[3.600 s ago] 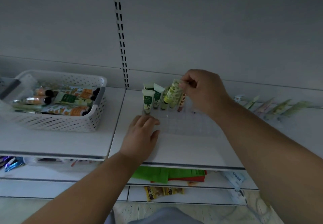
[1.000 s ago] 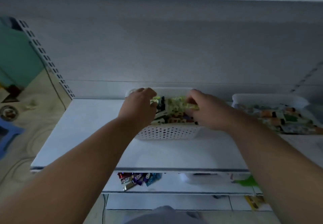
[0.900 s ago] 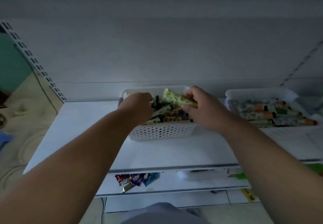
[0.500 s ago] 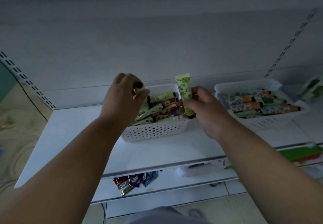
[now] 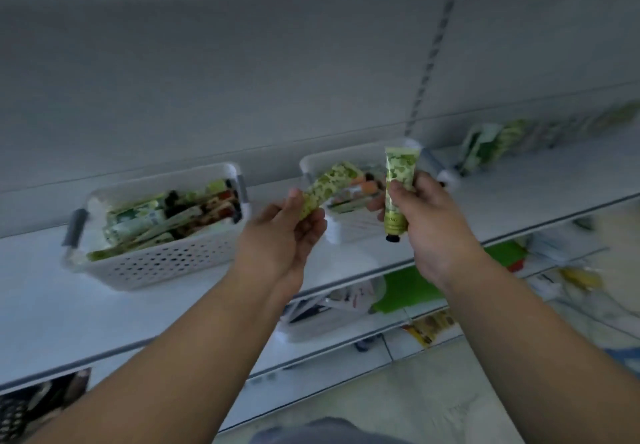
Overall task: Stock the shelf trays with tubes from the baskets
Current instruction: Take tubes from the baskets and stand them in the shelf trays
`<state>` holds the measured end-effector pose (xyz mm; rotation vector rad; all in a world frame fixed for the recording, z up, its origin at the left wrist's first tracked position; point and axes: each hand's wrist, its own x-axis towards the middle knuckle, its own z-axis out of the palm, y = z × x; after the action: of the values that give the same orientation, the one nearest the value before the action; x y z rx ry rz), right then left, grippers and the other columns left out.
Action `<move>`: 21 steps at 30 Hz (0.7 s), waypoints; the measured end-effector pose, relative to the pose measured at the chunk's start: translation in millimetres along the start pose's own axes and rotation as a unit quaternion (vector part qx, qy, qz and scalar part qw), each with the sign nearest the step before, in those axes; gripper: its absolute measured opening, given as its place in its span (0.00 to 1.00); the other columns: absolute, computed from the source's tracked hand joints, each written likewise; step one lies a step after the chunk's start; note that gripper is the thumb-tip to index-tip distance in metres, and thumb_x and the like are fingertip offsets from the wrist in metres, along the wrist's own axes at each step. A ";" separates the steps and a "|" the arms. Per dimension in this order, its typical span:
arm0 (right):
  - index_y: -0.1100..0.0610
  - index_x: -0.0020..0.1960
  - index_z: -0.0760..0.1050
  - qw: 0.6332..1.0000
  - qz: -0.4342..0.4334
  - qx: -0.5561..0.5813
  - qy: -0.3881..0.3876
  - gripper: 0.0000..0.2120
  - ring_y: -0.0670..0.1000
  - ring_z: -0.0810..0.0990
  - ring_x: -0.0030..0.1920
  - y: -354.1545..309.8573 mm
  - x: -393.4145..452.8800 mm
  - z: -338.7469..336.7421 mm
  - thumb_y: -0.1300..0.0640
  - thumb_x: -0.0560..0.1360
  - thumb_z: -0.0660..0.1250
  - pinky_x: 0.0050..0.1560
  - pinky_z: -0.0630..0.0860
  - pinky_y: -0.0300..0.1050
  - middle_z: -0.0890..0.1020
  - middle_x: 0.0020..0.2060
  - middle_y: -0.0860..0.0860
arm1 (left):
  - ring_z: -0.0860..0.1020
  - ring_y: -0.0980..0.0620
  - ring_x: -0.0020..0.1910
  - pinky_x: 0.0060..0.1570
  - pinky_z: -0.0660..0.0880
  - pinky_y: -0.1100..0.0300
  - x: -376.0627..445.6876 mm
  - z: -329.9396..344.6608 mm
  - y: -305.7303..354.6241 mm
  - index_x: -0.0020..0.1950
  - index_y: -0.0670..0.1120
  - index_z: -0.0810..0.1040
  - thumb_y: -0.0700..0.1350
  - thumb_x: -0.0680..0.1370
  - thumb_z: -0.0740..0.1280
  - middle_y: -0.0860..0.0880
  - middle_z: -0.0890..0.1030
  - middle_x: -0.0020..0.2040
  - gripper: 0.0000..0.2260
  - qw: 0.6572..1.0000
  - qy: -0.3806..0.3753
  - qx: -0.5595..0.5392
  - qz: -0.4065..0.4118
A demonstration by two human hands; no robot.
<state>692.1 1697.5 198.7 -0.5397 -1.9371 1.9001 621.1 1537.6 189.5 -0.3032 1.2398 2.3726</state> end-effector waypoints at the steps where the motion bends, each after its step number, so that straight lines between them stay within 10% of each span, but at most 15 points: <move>1: 0.48 0.53 0.77 1.000 0.003 -0.009 0.010 0.06 0.47 0.80 0.41 -0.2 -2.0 -24.9 0.54 0.81 0.61 0.35 0.74 0.45 0.85 0.40 0.48 | 0.81 0.52 0.34 0.37 0.79 0.60 -3.5 18.4 -17.3 0.42 0.41 0.76 0.42 0.79 0.66 0.46 0.81 0.34 0.07 1.000 -0.015 -0.010 -0.016; 10: 0.47 0.48 0.74 0.975 -0.035 -0.196 0.104 0.05 0.50 0.82 0.43 -18.1 8.6 -260.6 0.52 0.75 0.69 0.46 0.81 0.58 0.82 0.42 0.49 | 0.81 0.51 0.38 0.44 0.81 0.59 -28.9 193.4 -170.2 0.51 0.37 0.76 0.34 0.79 0.61 0.43 0.79 0.38 0.05 0.983 -0.143 0.062 -0.093; 21: 0.51 0.49 0.75 0.936 -0.072 -0.316 0.135 0.08 0.54 0.81 0.41 -6.9 131.4 -366.0 0.47 0.76 0.67 0.46 0.79 0.56 0.81 0.40 0.52 | 0.79 0.48 0.43 0.45 0.77 0.55 66.9 288.9 -234.8 0.46 0.53 0.76 0.44 0.78 0.68 0.51 0.80 0.41 0.04 0.911 -0.104 0.384 0.112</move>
<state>767.9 2078.7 212.6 -0.7598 -2.2970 1.0179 678.1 1910.3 159.7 0.3500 2.0398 1.8104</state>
